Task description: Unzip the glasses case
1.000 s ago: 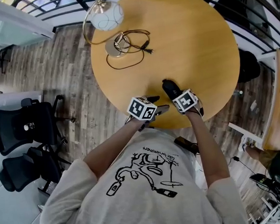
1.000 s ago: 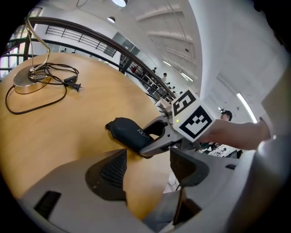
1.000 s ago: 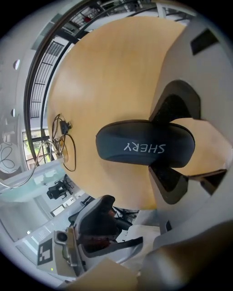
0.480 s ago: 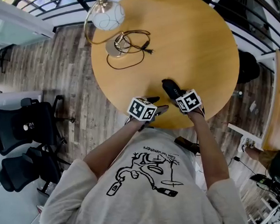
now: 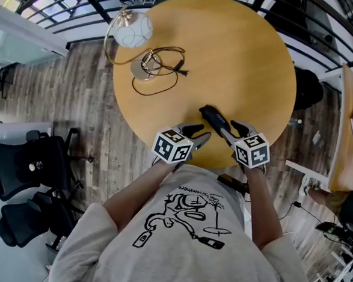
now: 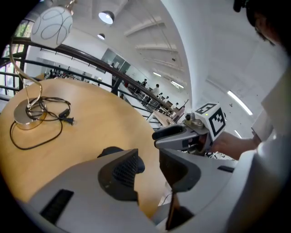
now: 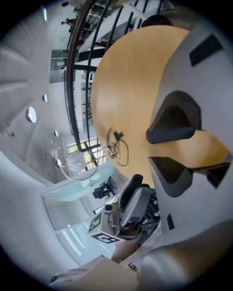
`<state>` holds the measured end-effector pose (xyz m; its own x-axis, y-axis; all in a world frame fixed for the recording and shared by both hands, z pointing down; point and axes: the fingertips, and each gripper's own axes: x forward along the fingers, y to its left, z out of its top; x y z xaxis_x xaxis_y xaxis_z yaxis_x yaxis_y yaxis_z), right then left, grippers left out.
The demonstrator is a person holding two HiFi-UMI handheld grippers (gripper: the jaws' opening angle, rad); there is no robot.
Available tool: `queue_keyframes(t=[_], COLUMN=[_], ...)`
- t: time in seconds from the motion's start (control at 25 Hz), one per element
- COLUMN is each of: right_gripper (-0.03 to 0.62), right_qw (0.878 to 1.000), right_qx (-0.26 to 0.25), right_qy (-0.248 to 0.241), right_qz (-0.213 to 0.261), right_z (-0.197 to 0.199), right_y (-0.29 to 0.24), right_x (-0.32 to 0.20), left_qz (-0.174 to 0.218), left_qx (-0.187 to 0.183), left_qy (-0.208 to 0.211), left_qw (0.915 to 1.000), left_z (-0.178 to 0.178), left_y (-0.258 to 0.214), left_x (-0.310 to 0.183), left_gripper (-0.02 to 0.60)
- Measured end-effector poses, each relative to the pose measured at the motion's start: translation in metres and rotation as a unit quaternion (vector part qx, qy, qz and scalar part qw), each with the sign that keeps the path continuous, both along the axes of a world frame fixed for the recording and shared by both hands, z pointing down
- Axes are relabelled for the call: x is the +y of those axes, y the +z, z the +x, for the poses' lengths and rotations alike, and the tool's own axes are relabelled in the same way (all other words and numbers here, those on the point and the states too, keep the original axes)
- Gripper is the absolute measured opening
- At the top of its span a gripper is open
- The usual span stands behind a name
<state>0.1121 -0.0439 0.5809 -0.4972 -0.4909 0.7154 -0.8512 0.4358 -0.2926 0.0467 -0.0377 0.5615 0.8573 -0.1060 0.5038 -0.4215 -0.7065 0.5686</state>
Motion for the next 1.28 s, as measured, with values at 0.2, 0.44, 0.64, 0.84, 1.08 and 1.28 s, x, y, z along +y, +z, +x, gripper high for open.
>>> queue_keyframes(t=[0.2,0.44,0.64,0.84,1.08,1.28], right_gripper=[0.055,0.025,0.021,0.020,0.020,0.020], right_qw=[0.995,0.983,0.978,0.978,0.977,0.977], right_qx=[-0.045,-0.048,-0.062,-0.065,-0.067,-0.065], right_qy=[0.040,0.063,0.074,0.073,0.081,0.079], right_qz=[0.086,0.165,0.186,0.184,0.185,0.185], right_z=[-0.008,-0.019,-0.031,-0.036,-0.030,-0.029], right_y=[-0.065,-0.115,-0.128,-0.126,-0.128,-0.127], right_x=[0.003,0.008,0.015,0.019,0.015,0.016], left_qz=[0.047,0.090,0.105,0.112,0.111,0.100], left_qx=[0.039,0.056,0.053,0.051,0.052,0.050], left_qy=[-0.024,-0.042,-0.048,-0.057,-0.060,-0.062], left_qw=[0.9979,0.9935,0.9919,0.9908,0.9907,0.9918], left_z=[0.006,0.009,0.011,0.012,0.012,0.012], left_y=[-0.055,-0.095,-0.101,-0.102,-0.102,-0.094], left_x=[-0.010,-0.013,-0.009,-0.008,-0.009,-0.007], left_gripper=[0.025,0.009,0.009,0.009,0.009,0.009])
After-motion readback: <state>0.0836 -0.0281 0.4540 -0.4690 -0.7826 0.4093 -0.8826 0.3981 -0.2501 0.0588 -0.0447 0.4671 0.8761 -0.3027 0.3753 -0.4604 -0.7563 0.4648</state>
